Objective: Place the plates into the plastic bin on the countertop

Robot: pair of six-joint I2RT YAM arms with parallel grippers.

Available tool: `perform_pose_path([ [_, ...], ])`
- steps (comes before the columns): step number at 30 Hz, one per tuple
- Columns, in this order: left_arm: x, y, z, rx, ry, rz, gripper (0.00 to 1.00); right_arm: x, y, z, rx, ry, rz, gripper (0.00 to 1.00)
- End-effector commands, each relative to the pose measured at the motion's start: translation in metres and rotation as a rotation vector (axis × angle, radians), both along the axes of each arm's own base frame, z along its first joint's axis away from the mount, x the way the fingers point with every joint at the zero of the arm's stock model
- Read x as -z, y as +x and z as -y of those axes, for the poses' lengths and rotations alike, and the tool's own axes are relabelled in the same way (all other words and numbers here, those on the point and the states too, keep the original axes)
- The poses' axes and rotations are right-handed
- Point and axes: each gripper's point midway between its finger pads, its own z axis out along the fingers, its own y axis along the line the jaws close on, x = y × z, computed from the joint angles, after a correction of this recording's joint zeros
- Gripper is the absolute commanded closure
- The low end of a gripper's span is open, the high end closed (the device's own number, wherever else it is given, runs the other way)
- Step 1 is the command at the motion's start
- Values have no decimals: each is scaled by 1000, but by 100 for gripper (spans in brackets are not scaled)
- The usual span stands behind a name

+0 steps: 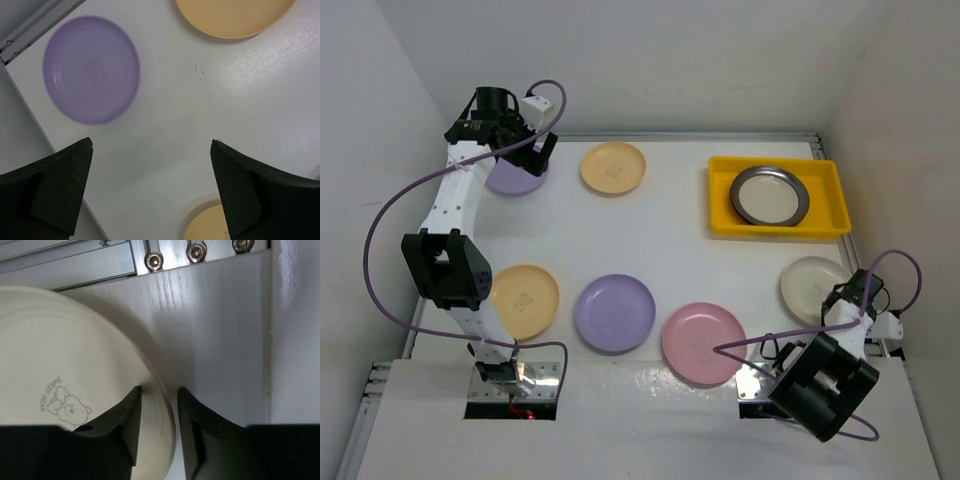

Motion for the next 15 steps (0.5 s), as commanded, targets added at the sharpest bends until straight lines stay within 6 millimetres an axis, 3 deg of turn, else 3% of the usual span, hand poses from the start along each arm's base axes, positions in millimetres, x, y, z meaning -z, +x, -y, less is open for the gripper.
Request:
perform_pose_path([
  [1, -12, -9, 0, 14, -10, 18, 0, 14, -3, -5, 33, 46, -14, 70],
  [4, -11, -11, 0, 14, -10, 9, 2, 13, -23, -12, 72, 65, -91, 100],
  [6, -12, -17, 4, 47, -12, 0, 4, 9, -28, -11, 61, 30, -93, 100],
  [9, -16, -17, 11, 76, -40, 10, 4, -13, -17, -1, 46, -59, 0, 100],
  [11, -13, -15, 15, 99, -51, 4, 4, -44, -5, 9, 48, -141, 98, 100],
  [13, -17, -15, 25, 131, -71, 13, 5, -60, -2, 12, 50, -176, 129, 100],
  [14, -16, -13, 26, 131, -84, 10, 5, -95, 8, 23, 51, -259, 209, 100],
  [15, -12, -12, 28, 138, -92, 1, 5, -106, 9, 26, 18, -288, 206, 100],
])
